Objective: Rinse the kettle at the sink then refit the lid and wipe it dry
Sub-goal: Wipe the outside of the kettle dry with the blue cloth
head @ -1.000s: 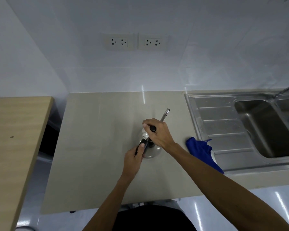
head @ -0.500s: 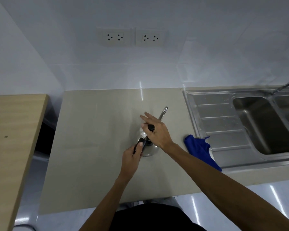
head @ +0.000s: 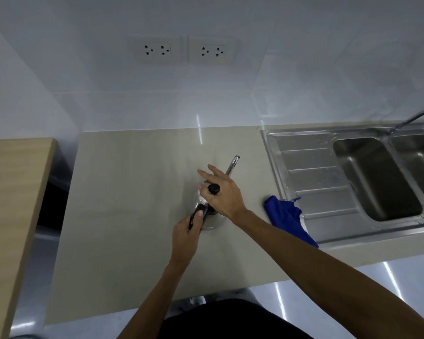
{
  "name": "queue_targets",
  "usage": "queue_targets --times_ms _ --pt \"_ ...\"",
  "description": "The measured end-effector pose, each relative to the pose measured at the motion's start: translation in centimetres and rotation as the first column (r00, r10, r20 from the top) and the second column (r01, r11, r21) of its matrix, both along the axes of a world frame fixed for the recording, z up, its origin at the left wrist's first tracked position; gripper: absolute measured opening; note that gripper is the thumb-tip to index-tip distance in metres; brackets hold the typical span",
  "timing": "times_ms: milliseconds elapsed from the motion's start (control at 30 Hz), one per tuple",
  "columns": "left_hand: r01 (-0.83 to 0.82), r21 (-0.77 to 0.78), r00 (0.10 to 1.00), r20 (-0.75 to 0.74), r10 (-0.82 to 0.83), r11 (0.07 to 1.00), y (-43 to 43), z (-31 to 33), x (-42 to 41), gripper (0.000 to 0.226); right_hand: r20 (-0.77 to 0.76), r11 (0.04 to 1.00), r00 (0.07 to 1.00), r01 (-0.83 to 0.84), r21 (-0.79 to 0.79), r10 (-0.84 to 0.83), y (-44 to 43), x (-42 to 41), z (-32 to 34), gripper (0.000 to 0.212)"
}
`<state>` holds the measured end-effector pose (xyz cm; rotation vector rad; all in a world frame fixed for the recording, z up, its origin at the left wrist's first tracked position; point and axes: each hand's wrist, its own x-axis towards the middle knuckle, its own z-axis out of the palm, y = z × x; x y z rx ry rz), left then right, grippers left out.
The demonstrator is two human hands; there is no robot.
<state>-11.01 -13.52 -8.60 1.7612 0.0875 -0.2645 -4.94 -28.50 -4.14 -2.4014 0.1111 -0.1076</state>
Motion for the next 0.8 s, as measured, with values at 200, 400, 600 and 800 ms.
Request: queue_targets --times_ms 200,400,600,800 --pt "0.003 -0.037 1.0 -0.02 -0.004 0.999 -0.1 0.9 -0.3 0.06 0.044 0.999 0.999 0.005 -0.047 -0.003 -0.1 -0.3 1.0 0.052" --pt "-0.053 -0.047 0.997 -0.05 0.05 0.998 -1.4 1.6 -2.0 0.053 0.043 0.99 0.99 0.128 0.053 -0.131 -3.8 -4.4 1.2 0.062" --pt "-0.115 -0.092 0.991 -0.081 0.108 0.989 -3.5 1.8 -3.9 0.052 -0.082 0.883 0.882 0.452 -0.124 -0.464 -13.7 -10.5 -3.9 0.034" --pt "-0.185 -0.103 0.975 -0.145 0.17 0.977 -6.3 1.9 -5.9 0.064 -0.365 0.901 0.894 0.088 -0.426 -0.26 -19.2 -14.8 -9.4 0.066"
